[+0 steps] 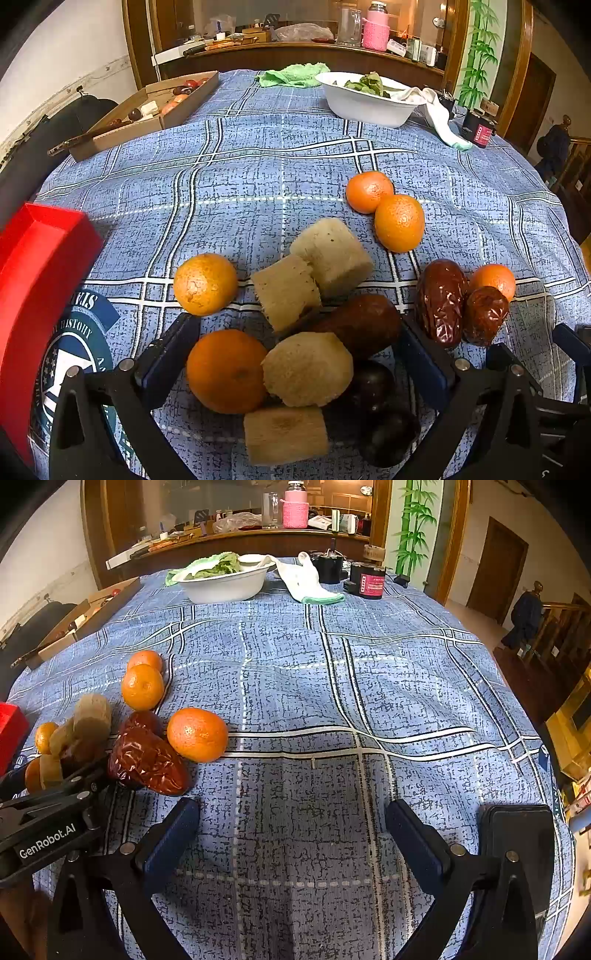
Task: Organize fruits
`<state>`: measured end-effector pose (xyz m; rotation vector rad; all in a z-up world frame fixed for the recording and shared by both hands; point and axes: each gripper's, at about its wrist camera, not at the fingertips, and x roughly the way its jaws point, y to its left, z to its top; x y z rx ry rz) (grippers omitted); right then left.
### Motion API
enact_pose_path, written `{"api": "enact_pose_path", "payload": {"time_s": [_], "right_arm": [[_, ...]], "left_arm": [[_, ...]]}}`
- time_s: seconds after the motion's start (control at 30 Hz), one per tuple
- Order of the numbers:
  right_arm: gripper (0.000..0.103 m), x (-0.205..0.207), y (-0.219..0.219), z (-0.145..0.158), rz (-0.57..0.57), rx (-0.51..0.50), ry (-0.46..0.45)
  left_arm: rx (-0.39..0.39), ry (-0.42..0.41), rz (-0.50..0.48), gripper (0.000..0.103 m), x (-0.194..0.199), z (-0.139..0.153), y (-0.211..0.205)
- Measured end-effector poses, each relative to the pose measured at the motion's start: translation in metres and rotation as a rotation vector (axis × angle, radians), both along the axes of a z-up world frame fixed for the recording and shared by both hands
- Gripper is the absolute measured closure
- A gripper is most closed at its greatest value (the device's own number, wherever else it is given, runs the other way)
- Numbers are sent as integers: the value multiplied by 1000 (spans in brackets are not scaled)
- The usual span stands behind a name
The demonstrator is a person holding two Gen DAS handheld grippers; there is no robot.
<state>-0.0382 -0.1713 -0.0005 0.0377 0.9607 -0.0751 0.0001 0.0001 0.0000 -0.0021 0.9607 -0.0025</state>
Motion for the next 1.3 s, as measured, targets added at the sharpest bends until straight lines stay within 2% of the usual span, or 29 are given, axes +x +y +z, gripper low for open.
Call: {"api": "enact_pose_path", "payload": {"time_s": [1.3], "right_arm": [[1, -1, -1, -1, -7, 8, -2]], "left_arm": [[2, -3, 0, 0, 0, 0, 0]]}}
